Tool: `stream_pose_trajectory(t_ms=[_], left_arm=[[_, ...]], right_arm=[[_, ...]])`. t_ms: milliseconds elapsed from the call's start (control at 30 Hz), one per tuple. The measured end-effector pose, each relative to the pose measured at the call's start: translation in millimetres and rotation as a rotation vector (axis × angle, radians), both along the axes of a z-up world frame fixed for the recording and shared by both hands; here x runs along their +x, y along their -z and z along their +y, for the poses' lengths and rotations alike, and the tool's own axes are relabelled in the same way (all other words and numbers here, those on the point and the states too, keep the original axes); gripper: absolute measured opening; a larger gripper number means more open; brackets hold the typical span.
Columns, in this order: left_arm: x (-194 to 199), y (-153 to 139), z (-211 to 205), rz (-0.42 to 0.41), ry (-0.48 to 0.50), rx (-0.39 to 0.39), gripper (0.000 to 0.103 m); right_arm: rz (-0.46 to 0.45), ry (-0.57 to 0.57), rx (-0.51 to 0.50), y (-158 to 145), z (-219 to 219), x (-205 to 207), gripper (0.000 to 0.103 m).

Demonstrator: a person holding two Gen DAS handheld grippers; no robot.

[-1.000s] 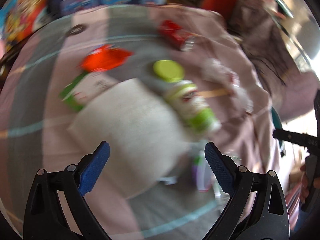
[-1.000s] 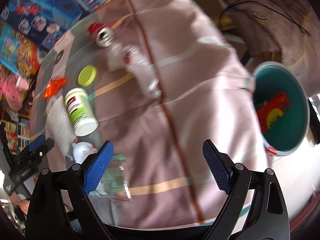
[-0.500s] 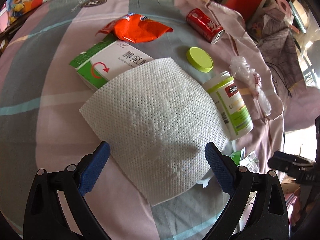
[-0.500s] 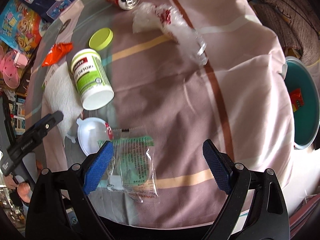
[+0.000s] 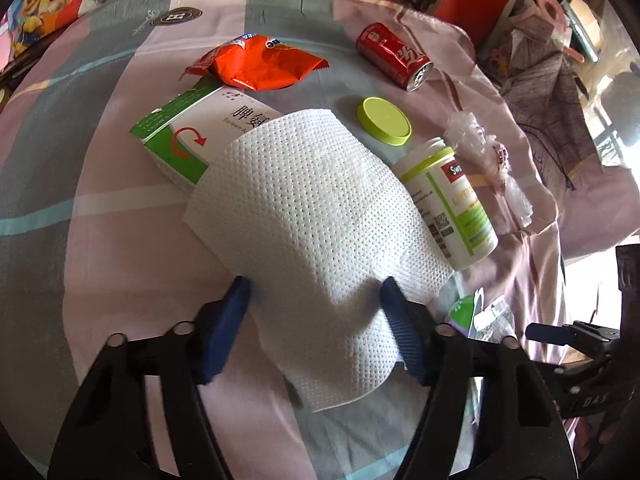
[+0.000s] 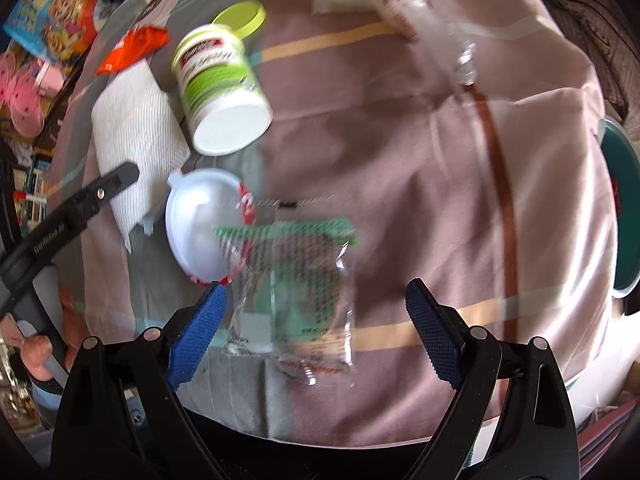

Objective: Collect trash
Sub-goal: 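Grasp the white tissue with the left tool while the right tool grasps the clear packet, then carry the tissue and clear packet over the teal bin and release both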

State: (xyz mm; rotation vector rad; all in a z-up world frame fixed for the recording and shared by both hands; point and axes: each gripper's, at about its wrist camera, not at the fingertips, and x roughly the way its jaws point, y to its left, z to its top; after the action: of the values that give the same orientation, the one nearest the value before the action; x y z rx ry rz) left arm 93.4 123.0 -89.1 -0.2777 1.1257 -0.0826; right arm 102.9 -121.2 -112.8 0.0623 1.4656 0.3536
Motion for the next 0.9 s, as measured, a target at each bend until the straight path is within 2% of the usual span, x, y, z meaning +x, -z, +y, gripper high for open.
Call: stream_pose_trajectory(t_ms=[100, 200, 300, 367, 400, 433, 500, 700, 900], left_arm=[[-5, -3, 1, -0.007, 0.005, 0.001, 0.053], [-9, -9, 0, -0.021, 0.01, 0.006, 0.052], [-16, -16, 1, -0.037, 0.016, 0.021, 0.043], [-17, -19, 1, -0.043, 0.022, 0.026, 0.033], [-19, -20, 1, -0.045, 0.024, 0.028, 0.025], [-20, -21, 0, -0.047, 0.027, 0.031, 0.016], [-24, -24, -1, -0.054, 0.031, 0.038, 0.007], [-37, -51, -9, -0.13, 0.044, 0.075, 0.004], [-39, -77, -17, -0.162, 0.062, 0.043, 0.004]], right_arm=[[-0.004, -0.016, -0.009, 3, 6, -6, 0.087], [-0.027, -0.028, -0.018, 4, 10, -10, 0.087], [-0.044, -0.034, -0.017, 6, 12, -14, 0.084], [-0.054, -0.045, -0.021, 7, 13, -17, 0.072], [-0.072, -0.051, -0.029, 6, 14, -21, 0.067], [-0.088, -0.064, -0.03, 4, 16, -22, 0.056], [-0.087, -0.07, -0.004, 4, 17, -23, 0.053], [-0.148, -0.054, 0.03, -15, 2, -29, 0.051], [-0.183, 0.012, 0.065, -31, -32, -22, 0.051]])
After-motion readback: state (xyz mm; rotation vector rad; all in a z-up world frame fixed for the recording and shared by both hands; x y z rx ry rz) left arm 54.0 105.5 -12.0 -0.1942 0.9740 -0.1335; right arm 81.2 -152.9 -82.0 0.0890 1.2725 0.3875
